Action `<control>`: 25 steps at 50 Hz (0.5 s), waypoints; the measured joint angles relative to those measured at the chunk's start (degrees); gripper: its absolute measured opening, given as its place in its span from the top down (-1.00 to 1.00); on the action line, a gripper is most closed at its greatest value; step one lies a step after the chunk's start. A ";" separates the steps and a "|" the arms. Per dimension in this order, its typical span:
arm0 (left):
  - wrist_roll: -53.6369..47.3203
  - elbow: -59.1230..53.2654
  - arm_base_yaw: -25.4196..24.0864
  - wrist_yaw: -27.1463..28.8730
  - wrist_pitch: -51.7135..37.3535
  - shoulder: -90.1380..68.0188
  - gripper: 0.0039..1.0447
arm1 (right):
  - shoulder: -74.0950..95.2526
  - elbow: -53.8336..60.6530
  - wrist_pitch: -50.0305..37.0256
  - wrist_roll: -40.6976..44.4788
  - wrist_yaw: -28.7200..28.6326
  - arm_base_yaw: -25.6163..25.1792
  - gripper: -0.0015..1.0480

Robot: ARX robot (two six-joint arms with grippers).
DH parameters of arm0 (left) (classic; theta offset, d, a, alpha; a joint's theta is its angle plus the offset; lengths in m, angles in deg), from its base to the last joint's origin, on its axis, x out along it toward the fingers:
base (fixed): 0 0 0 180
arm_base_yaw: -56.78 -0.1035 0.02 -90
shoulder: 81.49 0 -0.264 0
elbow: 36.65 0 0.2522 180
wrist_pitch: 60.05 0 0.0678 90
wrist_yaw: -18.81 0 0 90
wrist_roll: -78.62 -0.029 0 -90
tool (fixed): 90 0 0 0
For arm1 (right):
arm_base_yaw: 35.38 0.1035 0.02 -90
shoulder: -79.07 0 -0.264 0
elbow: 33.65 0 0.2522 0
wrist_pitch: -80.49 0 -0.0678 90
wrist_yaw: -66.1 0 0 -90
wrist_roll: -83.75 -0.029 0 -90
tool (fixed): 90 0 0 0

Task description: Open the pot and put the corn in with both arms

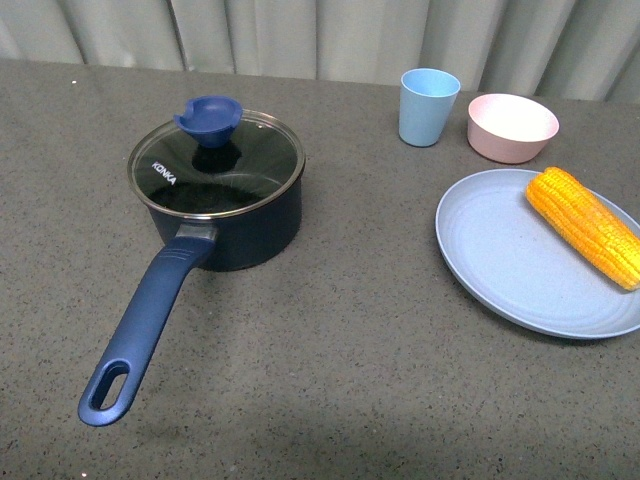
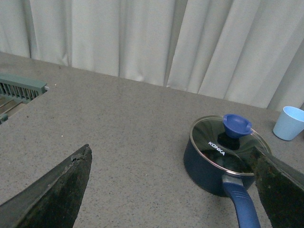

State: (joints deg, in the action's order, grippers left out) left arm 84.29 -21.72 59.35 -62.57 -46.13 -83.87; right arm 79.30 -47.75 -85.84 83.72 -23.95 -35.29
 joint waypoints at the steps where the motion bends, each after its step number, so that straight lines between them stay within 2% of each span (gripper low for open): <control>1: 0.24 0.02 0.44 0.48 -1.05 -1.14 -0.88 | 0.00 0.00 0.00 0.00 0.00 0.00 -0.82; 7: 0.42 0.07 3.32 2.25 -9.44 -10.82 -0.88 | 0.00 0.00 0.00 0.00 -0.02 0.00 -0.82; 17: 0.46 4.87 5.18 -0.33 -39.60 -44.17 -0.88 | 0.00 0.00 0.00 0.00 0.00 0.00 -0.82; 25: 1.16 12.09 7.87 -2.08 -51.82 -66.88 -0.88 | 0.00 0.00 0.00 0.00 -0.02 0.00 -0.82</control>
State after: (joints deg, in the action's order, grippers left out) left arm 85.45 -9.63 67.21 -64.65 -97.95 -150.75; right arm 79.30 -47.75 -85.84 83.72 -23.97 -35.29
